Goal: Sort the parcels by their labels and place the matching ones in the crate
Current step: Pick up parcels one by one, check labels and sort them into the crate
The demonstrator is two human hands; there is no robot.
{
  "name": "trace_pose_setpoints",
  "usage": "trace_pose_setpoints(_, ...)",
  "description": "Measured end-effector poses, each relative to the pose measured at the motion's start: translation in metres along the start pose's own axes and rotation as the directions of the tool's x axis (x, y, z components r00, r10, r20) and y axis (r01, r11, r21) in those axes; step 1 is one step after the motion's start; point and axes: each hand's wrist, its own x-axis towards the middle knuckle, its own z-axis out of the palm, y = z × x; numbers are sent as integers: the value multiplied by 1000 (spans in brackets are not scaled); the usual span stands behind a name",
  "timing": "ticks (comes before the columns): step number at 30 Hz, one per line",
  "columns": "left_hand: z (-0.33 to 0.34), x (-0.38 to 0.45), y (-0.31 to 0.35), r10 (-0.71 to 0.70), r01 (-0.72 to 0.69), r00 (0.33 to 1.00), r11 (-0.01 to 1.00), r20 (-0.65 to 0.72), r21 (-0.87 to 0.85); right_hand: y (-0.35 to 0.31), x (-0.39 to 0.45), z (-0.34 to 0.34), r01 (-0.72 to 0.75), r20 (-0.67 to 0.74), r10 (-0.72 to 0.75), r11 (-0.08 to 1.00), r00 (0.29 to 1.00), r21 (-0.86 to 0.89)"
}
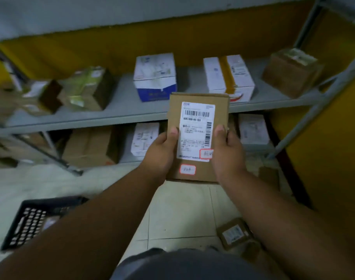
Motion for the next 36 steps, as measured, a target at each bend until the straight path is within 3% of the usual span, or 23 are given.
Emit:
trace_pose_setpoints(4,-55,-33,-22,25,-34,995,995,-98,-93,-17,-30,41,156,93,-147,983,985,-100)
trace_pose_setpoints(9,-179,-93,-74,-22,-57,942,973,-334,-223,-29,-120,148,246,332,-196,962,923,-118)
trace_pose_setpoints(13,-307,-174,-144,-135,-77,835,931,-534,-356,-24,-244,257,312,604,-204,947,771,-79)
trace_pose_setpoints(19,-466,-302,-227,-266,-145,656,874,-706,-463,-9,-430,391,367,787,-202,930,583,-33)
trace_pose_setpoints(24,-515,-362,-264,-342,-172,580,836,-740,-521,-8,-508,432,405,857,-212,914,469,4)
trace_pose_setpoints(28,-539,-370,-283,-402,-174,540,806,-739,-565,-2,-532,462,438,887,-160,898,433,-52)
trace_pose_setpoints(36,-603,-359,-292,-430,-238,364,814,-826,-529,-7,-561,546,415,931,-139,910,338,-15)
